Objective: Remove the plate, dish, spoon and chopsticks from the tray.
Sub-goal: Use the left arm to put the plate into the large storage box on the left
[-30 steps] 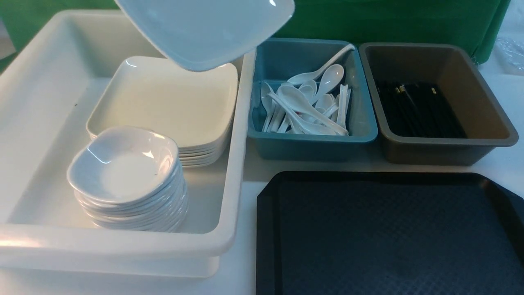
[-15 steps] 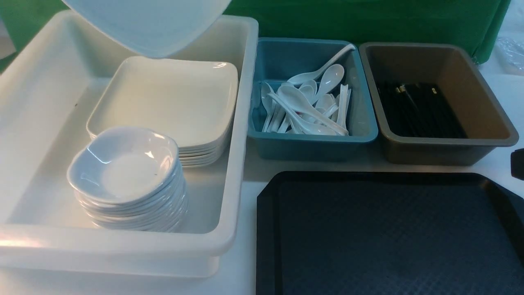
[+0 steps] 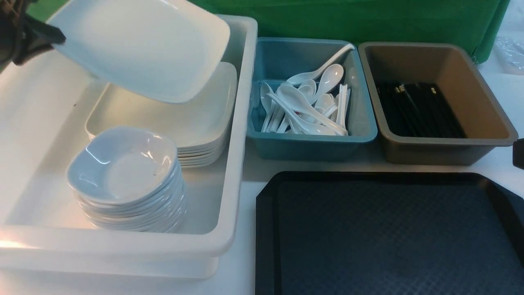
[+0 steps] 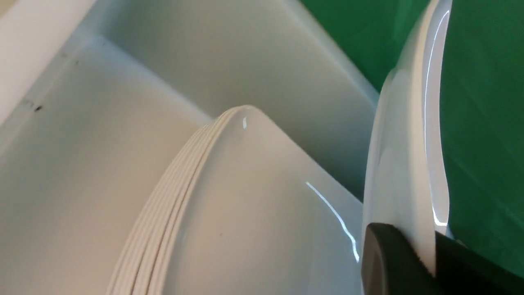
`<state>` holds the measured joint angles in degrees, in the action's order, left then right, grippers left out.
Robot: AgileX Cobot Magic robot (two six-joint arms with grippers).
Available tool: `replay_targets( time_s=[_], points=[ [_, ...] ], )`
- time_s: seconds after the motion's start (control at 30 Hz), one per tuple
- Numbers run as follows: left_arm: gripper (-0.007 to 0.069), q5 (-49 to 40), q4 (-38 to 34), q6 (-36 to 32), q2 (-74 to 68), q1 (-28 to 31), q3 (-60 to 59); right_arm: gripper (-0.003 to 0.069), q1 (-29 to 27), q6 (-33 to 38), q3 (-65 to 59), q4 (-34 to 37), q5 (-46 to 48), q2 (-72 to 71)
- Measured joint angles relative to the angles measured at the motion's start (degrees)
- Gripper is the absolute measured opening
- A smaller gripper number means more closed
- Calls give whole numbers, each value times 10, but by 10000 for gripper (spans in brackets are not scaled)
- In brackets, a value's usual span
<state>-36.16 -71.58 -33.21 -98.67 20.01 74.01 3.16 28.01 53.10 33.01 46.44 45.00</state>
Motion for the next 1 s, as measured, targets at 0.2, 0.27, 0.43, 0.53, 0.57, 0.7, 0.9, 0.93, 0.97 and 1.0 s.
replay_targets(
  time_s=[0.2, 0.27, 0.43, 0.53, 0.57, 0.7, 0.9, 0.93, 0.97, 1.0],
  points=[
    [31, 64, -12, -15, 0, -11, -52, 20, 0, 1, 0, 0, -2, 0],
    [31, 79, -12, -16, 0, -18, -59, 20, 0, 1, 0, 0, -2, 0],
    [32, 106, -15, -16, -3, -55, -68, 20, 0, 1, 0, 0, -2, 0],
    [32, 119, -16, -16, -4, -71, -68, 20, 0, 1, 0, 0, -2, 0],
    [32, 119, -17, -16, -4, -71, -68, 20, 0, 1, 0, 0, -2, 0],
    [32, 126, -3, -15, -6, -73, -70, 20, 0, 1, 0, 0, -2, 0],
    [30, 130, 65, 30, -6, -73, -70, 20, 0, 1, 0, 0, -2, 0],
    [30, 126, 82, 47, -6, -73, -70, 20, 0, 1, 0, 0, -2, 0],
    [30, 125, 87, 50, -6, -73, -70, 20, 0, 1, 0, 0, -1, 0],
    [32, 122, 97, 54, -6, -73, -70, 20, 0, 1, 0, 0, 0, 0]
  ],
)
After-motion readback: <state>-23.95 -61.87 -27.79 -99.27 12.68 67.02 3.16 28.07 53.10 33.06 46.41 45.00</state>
